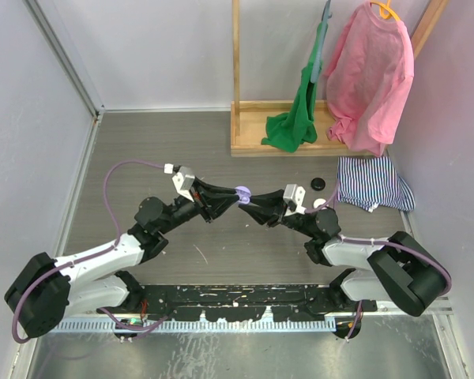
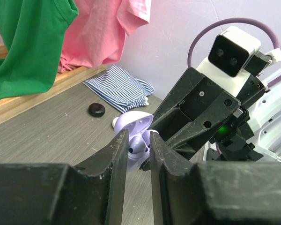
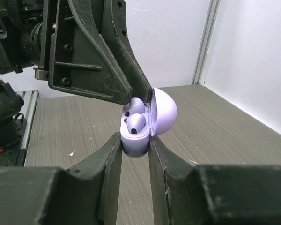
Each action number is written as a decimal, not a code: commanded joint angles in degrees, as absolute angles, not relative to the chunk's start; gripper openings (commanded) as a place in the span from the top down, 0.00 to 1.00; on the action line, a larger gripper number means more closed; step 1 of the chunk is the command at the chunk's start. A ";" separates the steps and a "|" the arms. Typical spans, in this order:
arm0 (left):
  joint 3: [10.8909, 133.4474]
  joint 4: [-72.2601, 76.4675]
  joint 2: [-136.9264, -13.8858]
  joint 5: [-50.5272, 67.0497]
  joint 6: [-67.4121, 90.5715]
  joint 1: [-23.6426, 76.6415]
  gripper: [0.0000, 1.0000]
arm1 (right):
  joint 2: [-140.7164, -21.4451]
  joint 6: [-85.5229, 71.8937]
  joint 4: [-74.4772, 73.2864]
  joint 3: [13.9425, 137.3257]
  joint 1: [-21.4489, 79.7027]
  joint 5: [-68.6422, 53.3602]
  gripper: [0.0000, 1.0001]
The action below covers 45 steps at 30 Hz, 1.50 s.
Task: Insert the wireless bluetooth earbuds into the charging case
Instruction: Place the earbud in the charging case, then close the charging case.
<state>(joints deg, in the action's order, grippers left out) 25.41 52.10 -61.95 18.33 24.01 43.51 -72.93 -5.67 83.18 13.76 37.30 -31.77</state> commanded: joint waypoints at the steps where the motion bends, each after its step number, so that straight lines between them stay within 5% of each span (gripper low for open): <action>1: 25.35 54.31 -60.04 17.51 21.77 43.77 0.71 | -70.80 -4.46 88.95 13.80 37.60 -32.28 0.87; 9: 26.64 47.29 -55.44 16.12 20.98 43.70 0.49 | -70.77 -4.61 88.05 14.04 37.61 -32.59 0.87; 20: 38.86 15.62 -50.79 20.92 22.89 42.28 0.32 | -70.82 -4.20 83.91 15.83 37.60 -36.34 0.87; 32: 46.13 5.11 -57.85 34.72 31.46 37.31 0.29 | -70.83 -4.68 80.68 18.49 37.62 -41.57 0.86; 45: 44.56 16.86 -62.24 43.33 37.44 36.17 0.37 | -72.45 -4.71 78.76 19.81 37.56 -43.10 0.86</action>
<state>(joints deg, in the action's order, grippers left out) 43.77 9.45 -62.92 38.92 35.24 36.95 -72.34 -5.08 77.52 17.50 37.41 -42.37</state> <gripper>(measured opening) 0.645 0.320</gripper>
